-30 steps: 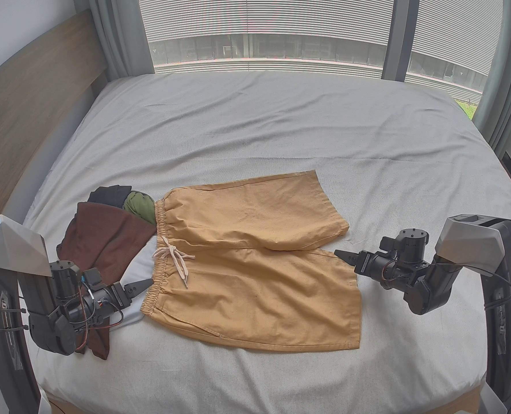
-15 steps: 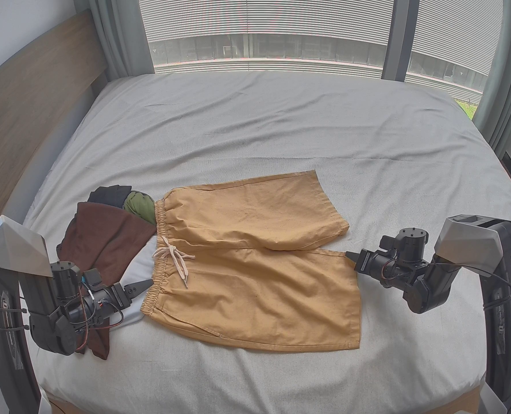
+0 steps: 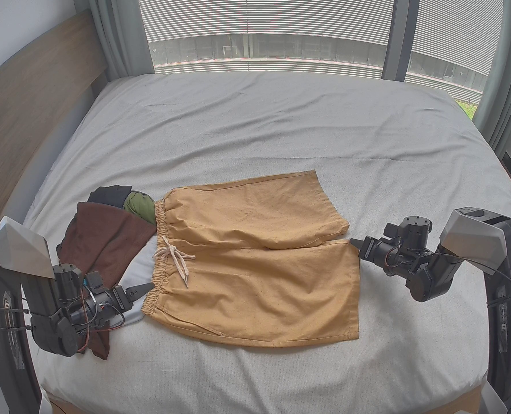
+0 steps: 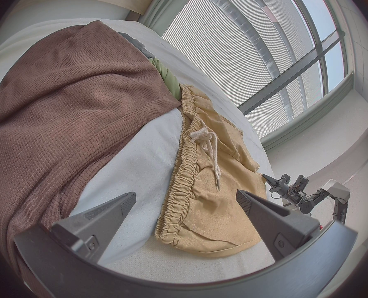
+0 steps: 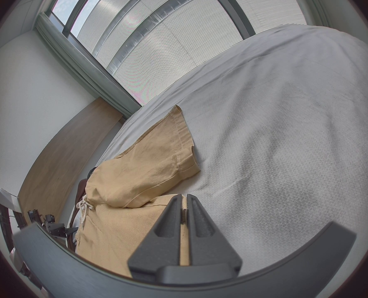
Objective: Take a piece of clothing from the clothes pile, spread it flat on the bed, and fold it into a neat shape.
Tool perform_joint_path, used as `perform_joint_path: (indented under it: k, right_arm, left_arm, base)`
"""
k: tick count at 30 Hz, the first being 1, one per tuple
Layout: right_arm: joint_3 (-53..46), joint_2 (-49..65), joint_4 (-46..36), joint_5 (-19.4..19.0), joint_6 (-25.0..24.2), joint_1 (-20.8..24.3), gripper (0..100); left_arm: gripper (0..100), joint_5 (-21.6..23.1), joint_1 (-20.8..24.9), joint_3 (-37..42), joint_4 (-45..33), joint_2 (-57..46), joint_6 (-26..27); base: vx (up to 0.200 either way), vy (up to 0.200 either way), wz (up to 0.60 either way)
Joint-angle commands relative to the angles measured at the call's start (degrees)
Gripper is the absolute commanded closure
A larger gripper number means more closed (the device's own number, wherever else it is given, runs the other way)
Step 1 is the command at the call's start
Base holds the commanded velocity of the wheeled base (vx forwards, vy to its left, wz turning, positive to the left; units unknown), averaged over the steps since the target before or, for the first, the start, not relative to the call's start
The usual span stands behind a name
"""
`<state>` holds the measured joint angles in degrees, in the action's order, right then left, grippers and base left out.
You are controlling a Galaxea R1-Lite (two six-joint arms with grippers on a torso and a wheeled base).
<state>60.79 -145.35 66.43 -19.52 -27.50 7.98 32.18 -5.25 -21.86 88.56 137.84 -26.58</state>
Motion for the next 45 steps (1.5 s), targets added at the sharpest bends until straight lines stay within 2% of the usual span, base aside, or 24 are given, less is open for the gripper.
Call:
perform_joint_path:
  k: [1, 10, 11, 18, 21, 30, 33, 36, 45]
  right_arm:
    - [0.38, -0.02, 0.02, 0.01, -0.01, -0.43, 100]
    - [0.73, -0.46, 0.90, 0.01, -0.01, -0.34, 100]
    - [0.64, -0.46, 1.25, 0.01, -0.10, -0.25, 0]
    - [-1.29, 1.82, 1.95, 0.09, -0.10, -0.43, 0]
    - [-5.51, 5.87, 2.83, 0.09, -0.10, -1.22, 0]
    - [-24.41, 15.89, 13.11, 0.27, -0.10, 0.01, 0]
    - [-27.66, 16.15, 16.54, 0.27, -0.10, 0.36, 0]
    - [-28.27, 15.53, 19.27, 0.27, -0.10, 0.28, 0]
    - [-27.92, 15.62, 19.44, 0.18, -0.18, -0.16, 0]
  left_arm:
    - [0, -0.02, -0.02, 0.06, 0.03, 0.50, -0.06]
    - [0, -0.02, 0.07, 0.32, 0.03, 0.50, 0.03]
    - [0, -0.02, 0.07, 0.41, 0.03, 0.41, 0.03]
    - [0, 0.16, -0.02, 1.12, 0.03, 0.33, 0.12]
    - [0, 0.16, -0.11, 1.20, -0.06, 0.41, 0.03]
    - [0, 0.25, 0.24, 2.35, -0.06, 0.50, -0.14]
    - [0, 0.25, 0.68, 2.96, -0.06, 0.41, -0.41]
    - [0, 0.25, 1.21, 3.22, -0.06, 0.50, -0.49]
    - [0, 0.16, 2.97, 2.61, -0.06, 2.61, -0.49]
  base:
    - [0.000, 0.000, 0.00]
    - [0.000, 0.000, 0.00]
    - [0.000, 0.000, 0.00]
    - [0.000, 0.000, 0.00]
    - [0.000, 0.000, 0.00]
    - [0.000, 0.000, 0.00]
    - [0.000, 0.000, 0.00]
    - [0.000, 0.000, 0.00]
    - [0.000, 0.000, 0.00]
